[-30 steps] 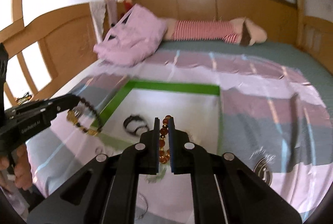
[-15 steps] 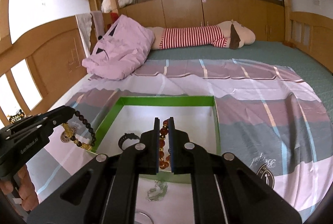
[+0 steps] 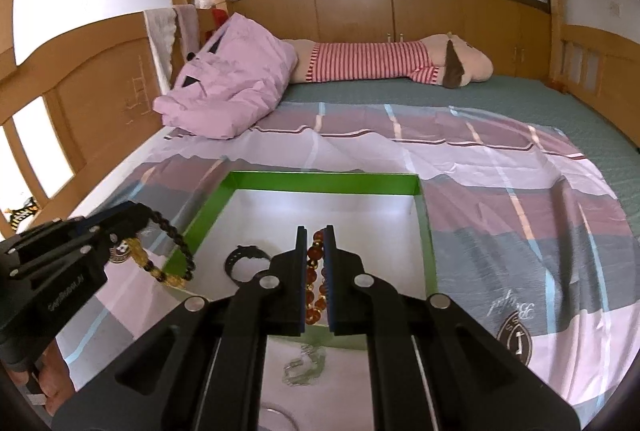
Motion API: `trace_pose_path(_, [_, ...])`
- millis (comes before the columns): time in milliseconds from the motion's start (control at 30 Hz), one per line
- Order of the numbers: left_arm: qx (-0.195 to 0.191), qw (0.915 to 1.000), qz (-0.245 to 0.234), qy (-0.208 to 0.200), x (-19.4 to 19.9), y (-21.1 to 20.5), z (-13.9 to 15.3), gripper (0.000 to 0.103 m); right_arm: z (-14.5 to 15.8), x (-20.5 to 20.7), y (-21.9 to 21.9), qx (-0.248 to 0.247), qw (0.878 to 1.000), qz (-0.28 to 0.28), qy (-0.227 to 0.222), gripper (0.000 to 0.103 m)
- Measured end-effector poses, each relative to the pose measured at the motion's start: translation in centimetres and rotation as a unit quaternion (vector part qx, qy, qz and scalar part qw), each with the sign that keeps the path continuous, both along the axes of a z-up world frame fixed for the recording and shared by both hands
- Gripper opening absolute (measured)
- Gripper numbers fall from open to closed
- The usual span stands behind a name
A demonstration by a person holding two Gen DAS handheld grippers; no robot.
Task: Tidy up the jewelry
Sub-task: 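Open both grippers to drop the bracelets into the box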
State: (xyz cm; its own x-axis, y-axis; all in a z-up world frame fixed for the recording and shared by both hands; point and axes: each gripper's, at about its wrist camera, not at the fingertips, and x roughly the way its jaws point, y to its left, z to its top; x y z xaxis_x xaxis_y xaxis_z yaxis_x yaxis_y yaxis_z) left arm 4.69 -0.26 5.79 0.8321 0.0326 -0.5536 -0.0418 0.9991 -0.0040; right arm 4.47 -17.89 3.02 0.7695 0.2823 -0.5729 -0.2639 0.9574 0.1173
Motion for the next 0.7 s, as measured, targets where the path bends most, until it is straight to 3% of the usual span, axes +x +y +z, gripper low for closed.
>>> trace_pose_path(200, [-0.013, 0.9999, 0.007, 0.001, 1.4, 0.4, 0.3, 0.009, -0.1, 1.3, -0.6, -0.004, 1.000, -0.022, -0.003, 0.007])
trace_pose_path(333, [-0.021, 0.9993, 0.000, 0.033, 2.3, 0.4, -1.2, 0.009, -0.7, 2.0, -0.6, -0.013, 0.999, -0.028, 0.009, 0.007])
trace_pose_path(533, [-0.040, 0.9952, -0.009, 0.089, 3.4, 0.8, -3.8, 0.009, -3.3, 3.6, 0.0, -0.029, 0.997, -0.035, 0.062, 0.007])
trace_pose_path(600, [-0.030, 0.9954, -0.007, 0.091, 3.3, 0.7, -4.1, 0.013, -3.8, 3.7, 0.3, -0.038, 0.996, -0.031, 0.074, 0.007])
trace_pose_path(700, [-0.024, 0.9954, -0.012, 0.092, 3.1, 0.5, -3.9, 0.032, -4.3, 3.5, 0.6, -0.046, 0.995, -0.025, 0.086, 0.015])
